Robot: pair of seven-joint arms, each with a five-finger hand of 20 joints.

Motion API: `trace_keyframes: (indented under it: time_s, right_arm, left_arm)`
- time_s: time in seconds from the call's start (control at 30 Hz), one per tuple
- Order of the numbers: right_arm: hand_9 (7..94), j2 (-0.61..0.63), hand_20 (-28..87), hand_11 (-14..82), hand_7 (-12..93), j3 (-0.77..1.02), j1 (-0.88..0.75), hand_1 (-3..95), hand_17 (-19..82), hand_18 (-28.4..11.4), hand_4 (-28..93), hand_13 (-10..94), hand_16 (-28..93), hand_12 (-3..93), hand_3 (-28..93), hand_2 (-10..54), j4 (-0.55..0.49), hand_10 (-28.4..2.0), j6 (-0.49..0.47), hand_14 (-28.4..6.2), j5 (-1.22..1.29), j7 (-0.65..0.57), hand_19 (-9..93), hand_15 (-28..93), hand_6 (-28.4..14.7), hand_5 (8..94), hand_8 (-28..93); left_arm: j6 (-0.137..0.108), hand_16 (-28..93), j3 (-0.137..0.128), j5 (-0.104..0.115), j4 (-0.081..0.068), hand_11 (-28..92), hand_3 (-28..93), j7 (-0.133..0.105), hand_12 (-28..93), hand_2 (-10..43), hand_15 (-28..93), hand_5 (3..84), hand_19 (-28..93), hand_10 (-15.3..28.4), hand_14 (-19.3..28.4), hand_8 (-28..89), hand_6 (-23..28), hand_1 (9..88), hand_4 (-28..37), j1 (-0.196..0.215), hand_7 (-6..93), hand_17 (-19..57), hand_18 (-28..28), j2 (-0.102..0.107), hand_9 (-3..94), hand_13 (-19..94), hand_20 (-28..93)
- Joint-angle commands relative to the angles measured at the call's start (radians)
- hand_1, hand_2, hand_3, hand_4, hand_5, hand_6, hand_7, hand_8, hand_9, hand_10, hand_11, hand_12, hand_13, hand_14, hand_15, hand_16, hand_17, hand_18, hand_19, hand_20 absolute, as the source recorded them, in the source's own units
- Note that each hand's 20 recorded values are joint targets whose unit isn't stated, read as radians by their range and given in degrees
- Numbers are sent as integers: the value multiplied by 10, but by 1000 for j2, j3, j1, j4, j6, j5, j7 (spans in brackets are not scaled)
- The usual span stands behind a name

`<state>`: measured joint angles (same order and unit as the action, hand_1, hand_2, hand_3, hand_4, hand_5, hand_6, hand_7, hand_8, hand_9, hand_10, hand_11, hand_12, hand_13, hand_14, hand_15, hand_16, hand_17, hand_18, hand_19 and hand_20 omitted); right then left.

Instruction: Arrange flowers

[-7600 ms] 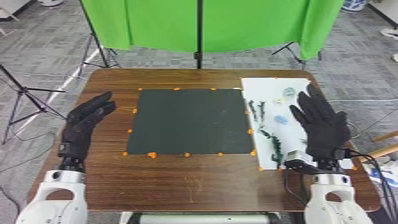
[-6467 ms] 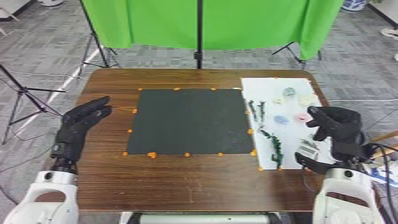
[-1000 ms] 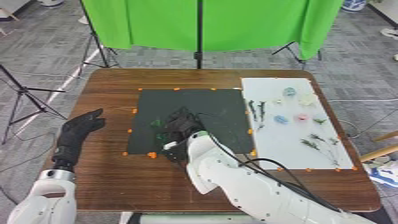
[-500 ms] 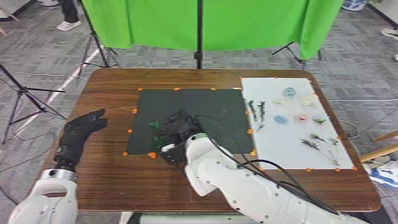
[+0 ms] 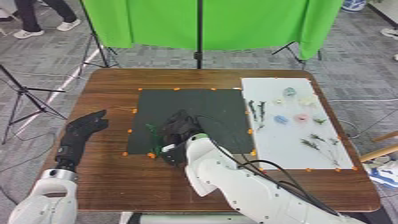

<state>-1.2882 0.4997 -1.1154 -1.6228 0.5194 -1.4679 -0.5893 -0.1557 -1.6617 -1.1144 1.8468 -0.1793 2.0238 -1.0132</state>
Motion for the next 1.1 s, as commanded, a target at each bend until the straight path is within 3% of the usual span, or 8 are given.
trace_keyframes:
  time_s: [0.03,0.23,0.4,0.47,0.53,0.67,0.87,1.1]
  right_arm:
    - [916,-5,399,281,287,30,-24,817,777,-43,540,937,198,241,-257,-95,-8,-137,-10,-20,3,6,792,529,-61,763,194]
    - [909,162,406,289,285,32,59,814,769,-46,542,937,206,230,-272,-95,-152,-141,2,-24,15,93,788,519,-63,760,192]
    - [881,364,411,294,272,215,17,778,747,-53,526,937,239,231,-245,-95,-348,-144,-155,-30,-31,155,797,491,-63,741,180]
    - [864,445,387,284,249,322,-42,534,736,-58,90,937,266,229,378,-95,-419,-146,-209,-33,-105,166,820,473,-62,731,137]
    - [848,528,371,267,224,418,-115,393,710,-72,-75,937,302,230,605,-95,-472,-146,-211,-39,-213,168,861,449,-60,722,-52]
    - [841,663,369,273,193,668,-333,340,692,-86,-108,936,329,239,613,-95,-541,-143,-282,-42,-395,132,892,447,-59,717,-63]
    - [822,770,565,432,137,975,-640,234,645,-151,-249,890,371,306,554,-95,-530,-131,-481,-54,-538,45,932,617,-57,710,-64]
    - [832,817,712,530,113,1070,-787,213,667,-174,-269,883,387,338,579,-95,-457,-126,-628,-55,-583,-36,932,733,-55,688,-68]
  left_arm:
    - [15,-16,-3,-8,-1,199,652,15,109,22,188,476,75,146,179,-61,47,302,-207,8,116,94,118,-12,476,377,172]
    - [15,-15,-40,-9,16,199,648,23,108,18,189,476,75,146,180,-62,47,307,-203,41,117,94,118,-13,476,377,172]
    - [8,-15,-67,-10,27,199,648,23,108,16,191,476,74,146,180,-62,48,307,-199,61,117,94,118,-15,476,378,171]
    - [9,-15,-70,-12,30,199,647,23,108,15,191,477,74,146,180,-62,47,308,-198,64,117,94,118,-17,476,378,171]
    - [9,-16,-71,-15,32,199,646,23,108,15,190,476,74,146,180,-62,48,309,-198,65,117,94,118,-17,476,377,172]
    - [9,-16,-80,-25,38,199,646,24,108,12,190,476,75,146,180,-62,48,309,-197,73,117,94,118,-20,476,378,172]
    - [3,-16,-101,-27,54,200,645,30,108,11,188,476,75,145,179,-62,48,310,-196,100,118,94,118,-21,476,377,171]
    - [4,-15,-108,-28,61,200,643,34,108,10,190,476,74,145,180,-62,49,312,-195,111,117,94,118,-25,476,378,172]
